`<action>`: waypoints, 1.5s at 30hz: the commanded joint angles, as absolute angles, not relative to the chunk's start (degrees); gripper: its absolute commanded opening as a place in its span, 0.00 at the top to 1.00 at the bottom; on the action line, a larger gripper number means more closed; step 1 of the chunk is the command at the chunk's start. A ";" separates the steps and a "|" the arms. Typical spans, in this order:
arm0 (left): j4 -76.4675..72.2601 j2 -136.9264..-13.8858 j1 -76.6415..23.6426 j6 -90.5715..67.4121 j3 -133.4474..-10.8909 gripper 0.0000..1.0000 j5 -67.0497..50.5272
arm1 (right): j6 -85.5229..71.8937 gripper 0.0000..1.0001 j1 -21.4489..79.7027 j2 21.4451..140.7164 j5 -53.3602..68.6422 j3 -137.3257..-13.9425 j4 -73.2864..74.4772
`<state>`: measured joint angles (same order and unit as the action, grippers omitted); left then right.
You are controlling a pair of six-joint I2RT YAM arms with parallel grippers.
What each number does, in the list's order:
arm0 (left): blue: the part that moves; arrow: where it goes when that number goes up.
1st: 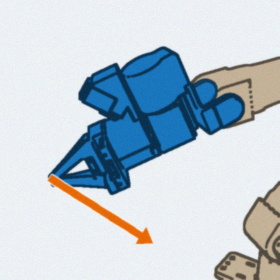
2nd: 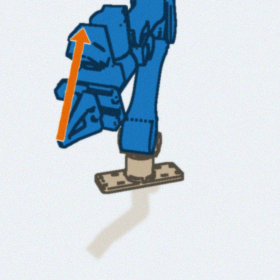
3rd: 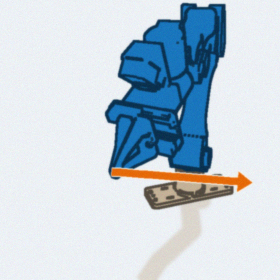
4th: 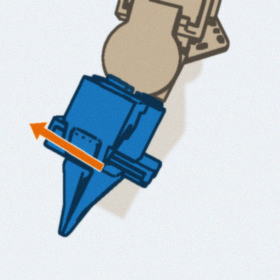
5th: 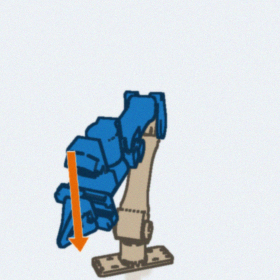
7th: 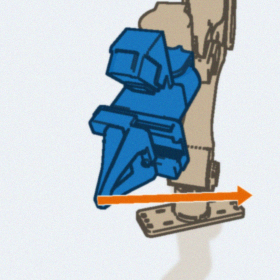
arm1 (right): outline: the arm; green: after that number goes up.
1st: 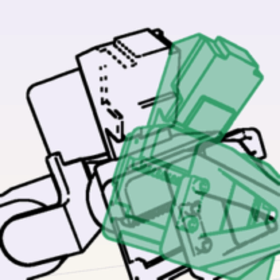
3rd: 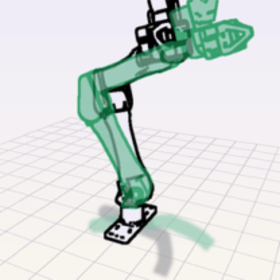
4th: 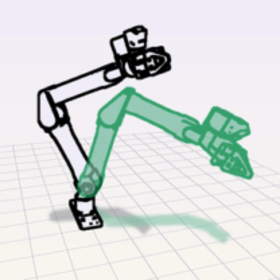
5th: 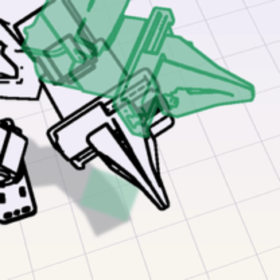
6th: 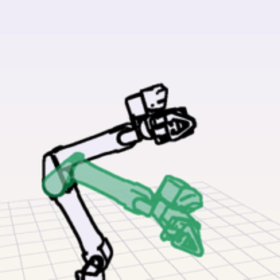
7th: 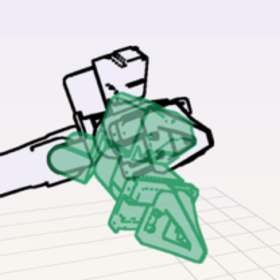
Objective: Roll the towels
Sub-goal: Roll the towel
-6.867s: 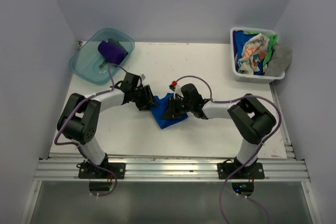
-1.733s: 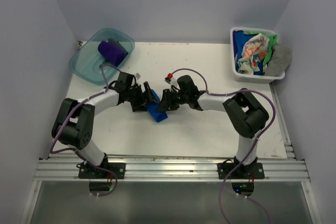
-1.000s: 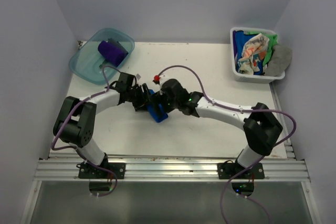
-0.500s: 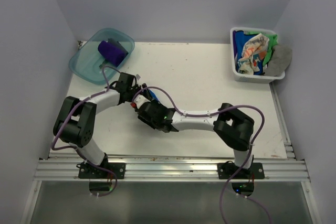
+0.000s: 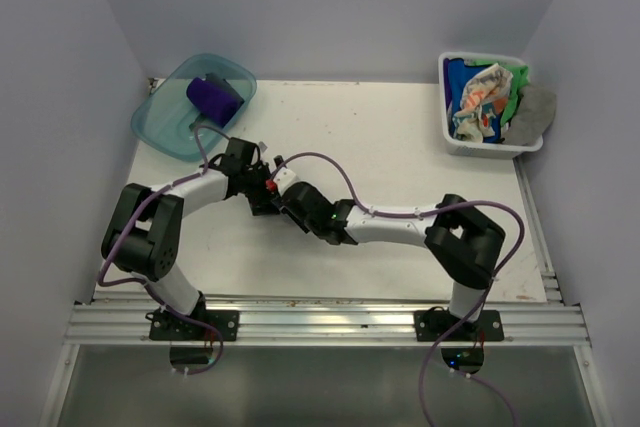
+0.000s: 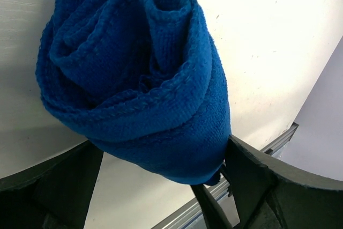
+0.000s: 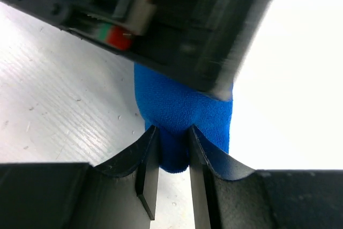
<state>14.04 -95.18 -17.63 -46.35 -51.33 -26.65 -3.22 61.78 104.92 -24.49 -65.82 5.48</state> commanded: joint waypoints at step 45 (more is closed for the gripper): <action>-0.95 -97.47 -18.28 -48.51 -49.66 0.09 -23.12 | -23.29 0.72 46.58 100.55 11.78 -59.33 -4.92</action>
<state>3.66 -98.35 -18.09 -47.62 -50.24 -26.04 -22.52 46.98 101.49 9.98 -59.94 -3.11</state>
